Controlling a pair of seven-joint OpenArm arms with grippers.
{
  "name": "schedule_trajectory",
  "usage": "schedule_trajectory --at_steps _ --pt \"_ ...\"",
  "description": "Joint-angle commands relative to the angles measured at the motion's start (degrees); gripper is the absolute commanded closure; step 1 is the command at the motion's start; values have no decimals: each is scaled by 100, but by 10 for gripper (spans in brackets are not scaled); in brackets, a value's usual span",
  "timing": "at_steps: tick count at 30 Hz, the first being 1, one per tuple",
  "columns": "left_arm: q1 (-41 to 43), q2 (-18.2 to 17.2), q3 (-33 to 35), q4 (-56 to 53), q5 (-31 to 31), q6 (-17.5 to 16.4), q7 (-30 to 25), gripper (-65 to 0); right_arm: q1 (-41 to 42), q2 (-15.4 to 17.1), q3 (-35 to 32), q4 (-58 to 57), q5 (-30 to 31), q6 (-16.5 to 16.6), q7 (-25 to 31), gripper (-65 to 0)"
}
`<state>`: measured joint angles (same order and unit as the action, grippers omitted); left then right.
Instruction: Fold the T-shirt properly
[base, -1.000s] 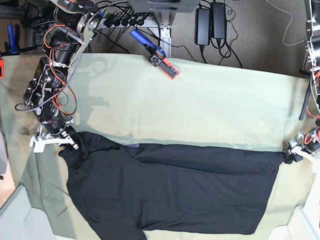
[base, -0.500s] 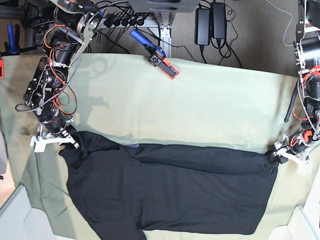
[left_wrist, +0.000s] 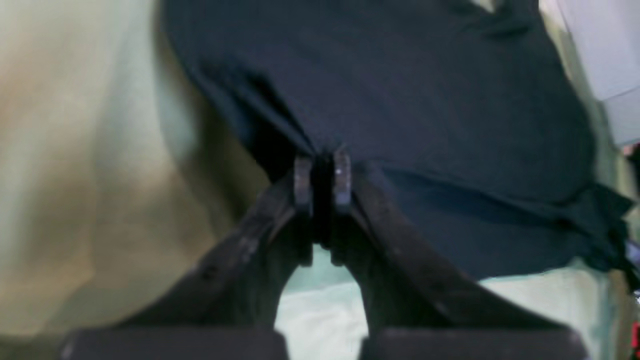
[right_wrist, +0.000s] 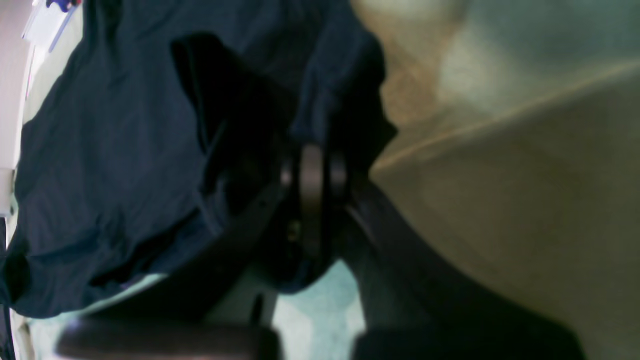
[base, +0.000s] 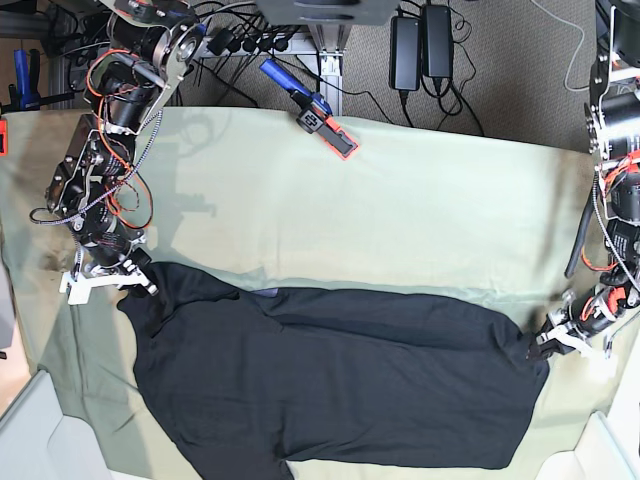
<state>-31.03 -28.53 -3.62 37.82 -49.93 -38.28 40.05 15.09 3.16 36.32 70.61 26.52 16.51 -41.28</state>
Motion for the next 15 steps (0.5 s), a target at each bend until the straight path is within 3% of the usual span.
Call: schedule_trajectory --at_steps 1,6,11,15 --pt "-149 -101 -22 85 -184 -172 35 0 140 85 -7 83 227 306 -44 0" --pt "-74 -122 -15 85 -463 -172 776 0 136 317 -7 109 898 544 -706 0" --pt "170 -396 -9 90 -789 -172 1106 0 116 717 -7 133 1464 763 -1567 0" --pt "402 -621 -9 131 -1154 -172 1298 0 -57 1054 -63 133 1631 822 -1580 0"
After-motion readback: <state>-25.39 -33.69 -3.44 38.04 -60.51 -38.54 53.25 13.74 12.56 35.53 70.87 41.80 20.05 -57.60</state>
